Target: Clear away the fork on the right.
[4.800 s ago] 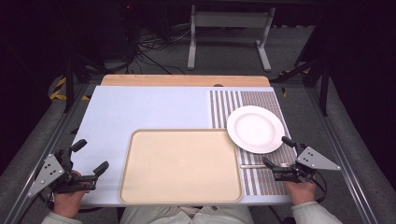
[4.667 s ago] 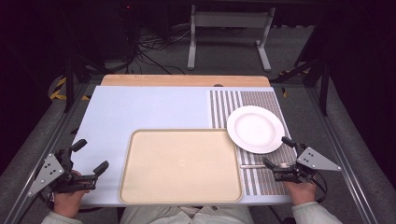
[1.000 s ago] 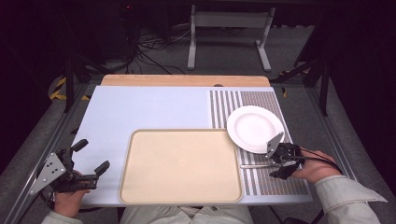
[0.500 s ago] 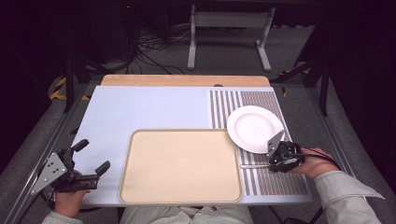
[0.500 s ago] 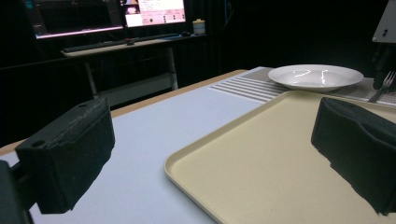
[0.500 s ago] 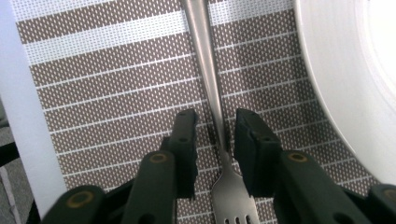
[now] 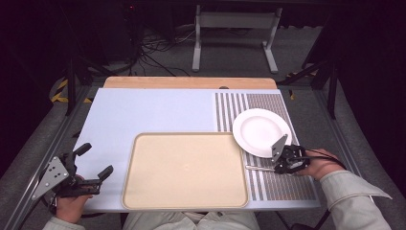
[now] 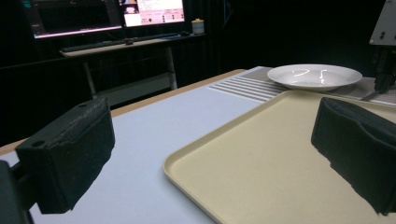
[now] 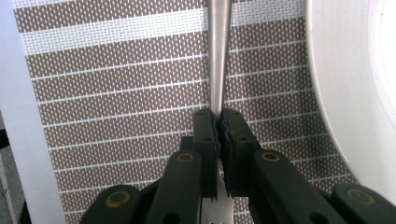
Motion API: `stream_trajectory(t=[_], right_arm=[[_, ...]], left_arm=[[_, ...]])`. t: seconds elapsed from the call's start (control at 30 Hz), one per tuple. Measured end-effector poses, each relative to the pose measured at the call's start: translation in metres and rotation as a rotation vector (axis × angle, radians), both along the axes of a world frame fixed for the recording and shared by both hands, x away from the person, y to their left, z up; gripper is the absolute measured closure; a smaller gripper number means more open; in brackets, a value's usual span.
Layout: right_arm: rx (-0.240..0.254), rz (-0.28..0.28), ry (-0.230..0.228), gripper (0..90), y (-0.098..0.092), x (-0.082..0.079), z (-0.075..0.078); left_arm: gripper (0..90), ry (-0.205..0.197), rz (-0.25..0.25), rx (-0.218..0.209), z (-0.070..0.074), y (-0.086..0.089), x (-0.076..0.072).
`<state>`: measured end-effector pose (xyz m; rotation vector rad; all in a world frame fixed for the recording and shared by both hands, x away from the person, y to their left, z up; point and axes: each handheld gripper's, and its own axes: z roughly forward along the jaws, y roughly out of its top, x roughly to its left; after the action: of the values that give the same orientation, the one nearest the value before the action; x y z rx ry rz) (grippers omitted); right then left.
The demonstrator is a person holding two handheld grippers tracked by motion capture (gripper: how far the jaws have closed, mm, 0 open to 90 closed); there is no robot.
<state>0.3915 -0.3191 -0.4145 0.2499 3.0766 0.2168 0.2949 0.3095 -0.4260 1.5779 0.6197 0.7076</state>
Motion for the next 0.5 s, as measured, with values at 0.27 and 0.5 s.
stream_trajectory(t=[0.27, 0.5], right_arm=[[0.005, 0.012, 0.010, 86.1, -0.0008, 0.0012, 0.0001], [0.004, 0.021, 0.003, 86.3, -0.0004, 0.0008, -0.0001]], left_arm=[[0.3, 0.003, 0.002, 0.001, 0.0000, 0.0006, -0.0004], [0.3, 0.003, 0.002, 0.002, 0.0002, 0.0006, -0.0005]])
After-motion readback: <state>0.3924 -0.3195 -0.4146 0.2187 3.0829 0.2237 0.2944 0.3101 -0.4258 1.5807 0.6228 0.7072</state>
